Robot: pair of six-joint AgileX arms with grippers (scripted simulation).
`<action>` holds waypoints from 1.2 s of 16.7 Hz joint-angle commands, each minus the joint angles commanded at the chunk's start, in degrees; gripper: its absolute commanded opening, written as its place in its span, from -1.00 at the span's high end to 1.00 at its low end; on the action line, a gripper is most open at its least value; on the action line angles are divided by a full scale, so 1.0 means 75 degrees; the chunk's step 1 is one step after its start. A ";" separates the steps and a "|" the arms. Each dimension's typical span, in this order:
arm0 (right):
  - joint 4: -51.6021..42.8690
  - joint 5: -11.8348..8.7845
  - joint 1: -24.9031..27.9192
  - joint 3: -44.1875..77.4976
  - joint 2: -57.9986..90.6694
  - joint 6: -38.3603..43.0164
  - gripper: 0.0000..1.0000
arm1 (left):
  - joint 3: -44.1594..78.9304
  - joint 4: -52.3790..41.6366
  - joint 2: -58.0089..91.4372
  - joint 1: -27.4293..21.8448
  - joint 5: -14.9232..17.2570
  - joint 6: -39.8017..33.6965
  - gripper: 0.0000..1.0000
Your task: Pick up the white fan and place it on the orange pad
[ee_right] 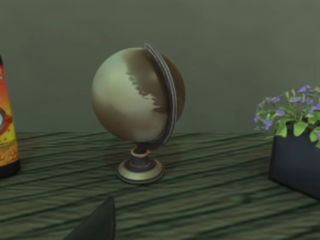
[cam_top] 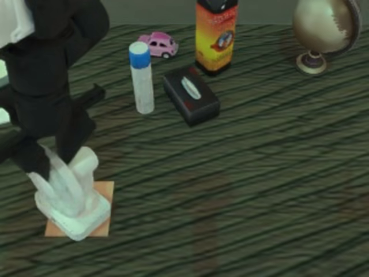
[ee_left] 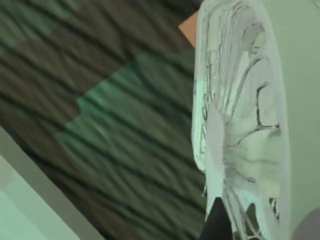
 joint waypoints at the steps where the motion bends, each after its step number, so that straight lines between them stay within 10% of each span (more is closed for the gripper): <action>1: 0.0000 0.0000 0.0000 0.0000 0.0000 0.0000 -1.00 | -0.0101 0.0091 -0.0101 0.0073 0.0051 -0.0831 1.00; 8: 0.0000 0.0000 0.0000 0.0000 0.0000 0.0000 -1.00 | -0.0576 0.0783 -0.0706 0.0467 0.0437 -0.4487 1.00; 20: 0.0000 0.0000 0.0000 0.0000 0.0000 0.0000 -1.00 | -0.1174 0.1514 -0.0707 0.0542 0.0495 -0.4791 1.00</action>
